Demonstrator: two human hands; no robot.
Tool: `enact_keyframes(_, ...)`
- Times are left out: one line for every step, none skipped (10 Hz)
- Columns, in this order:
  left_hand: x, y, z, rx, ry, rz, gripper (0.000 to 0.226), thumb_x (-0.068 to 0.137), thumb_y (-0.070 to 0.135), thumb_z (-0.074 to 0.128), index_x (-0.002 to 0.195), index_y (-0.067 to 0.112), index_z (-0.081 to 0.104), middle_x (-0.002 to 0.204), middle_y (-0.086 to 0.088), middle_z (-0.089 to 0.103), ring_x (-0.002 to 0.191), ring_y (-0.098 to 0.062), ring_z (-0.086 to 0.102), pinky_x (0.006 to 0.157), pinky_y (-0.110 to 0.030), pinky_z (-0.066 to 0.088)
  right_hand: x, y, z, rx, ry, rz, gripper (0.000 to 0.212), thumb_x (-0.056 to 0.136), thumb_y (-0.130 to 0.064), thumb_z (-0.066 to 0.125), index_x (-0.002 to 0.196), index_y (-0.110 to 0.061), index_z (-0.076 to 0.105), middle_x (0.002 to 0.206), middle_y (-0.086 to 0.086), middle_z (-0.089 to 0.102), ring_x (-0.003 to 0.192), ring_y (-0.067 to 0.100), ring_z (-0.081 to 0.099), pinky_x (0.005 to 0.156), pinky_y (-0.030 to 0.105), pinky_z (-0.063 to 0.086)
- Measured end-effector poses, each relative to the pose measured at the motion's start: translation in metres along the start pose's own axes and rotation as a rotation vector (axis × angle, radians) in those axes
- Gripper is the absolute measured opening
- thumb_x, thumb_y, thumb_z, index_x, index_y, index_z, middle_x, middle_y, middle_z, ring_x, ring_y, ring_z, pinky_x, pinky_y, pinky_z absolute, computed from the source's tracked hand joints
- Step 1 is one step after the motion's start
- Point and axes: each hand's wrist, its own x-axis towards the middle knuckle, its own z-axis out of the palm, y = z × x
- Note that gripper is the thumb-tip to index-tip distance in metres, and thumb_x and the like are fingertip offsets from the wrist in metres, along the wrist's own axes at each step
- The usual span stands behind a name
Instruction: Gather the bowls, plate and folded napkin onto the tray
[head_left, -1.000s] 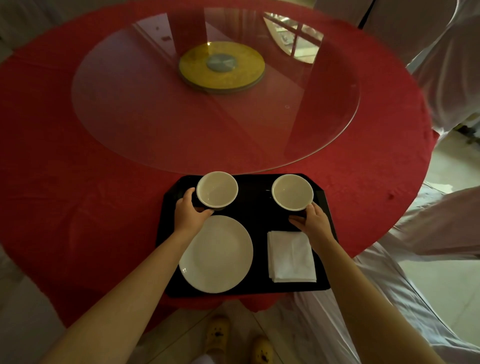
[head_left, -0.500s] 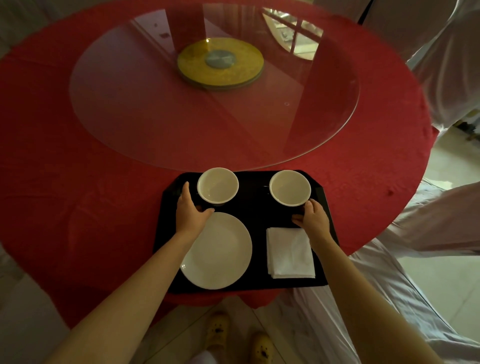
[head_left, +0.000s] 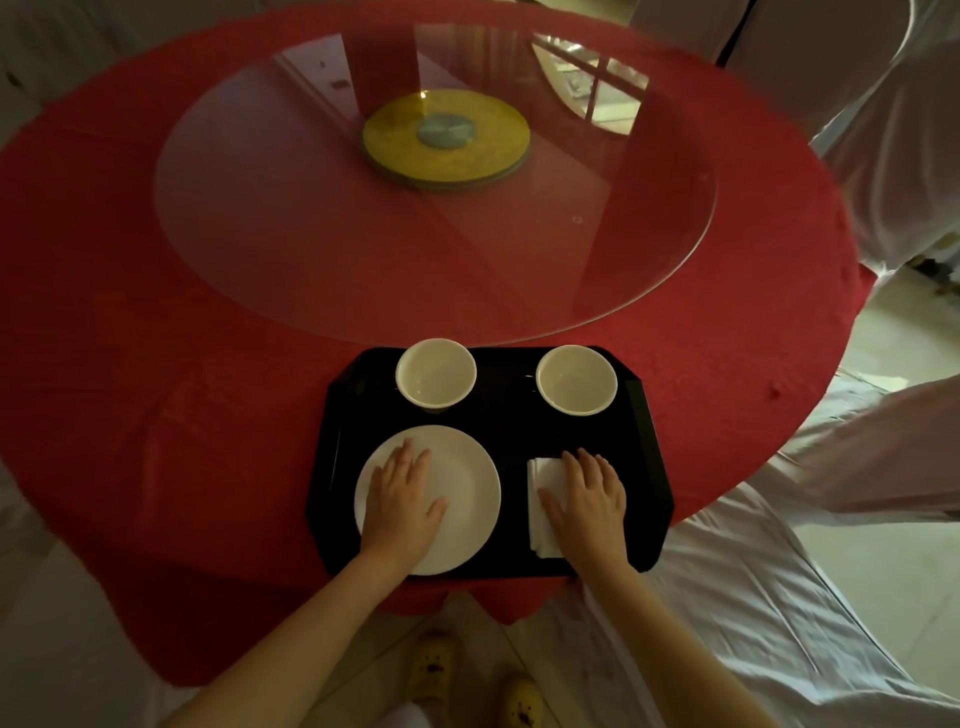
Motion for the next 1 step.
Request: enact_keyframes(0.0032,0.0113,-0.0160,-0.081,0.046,0.077,0.062,0.092,0.031,0.048,0.145,0.012,0.021,0.157,-0.009,0.012,0.145,-0.020,0.010,0.119,-0.033,0.011,-0.0016,-0.0053,-0.0137,-0.023,0.101,-0.057,0.059,0.093,-0.044,0.042,0.143,-0.014,0.031,0.150,0.008,0.033,0.141,0.027,0.021,0.116,0.042,0.016)
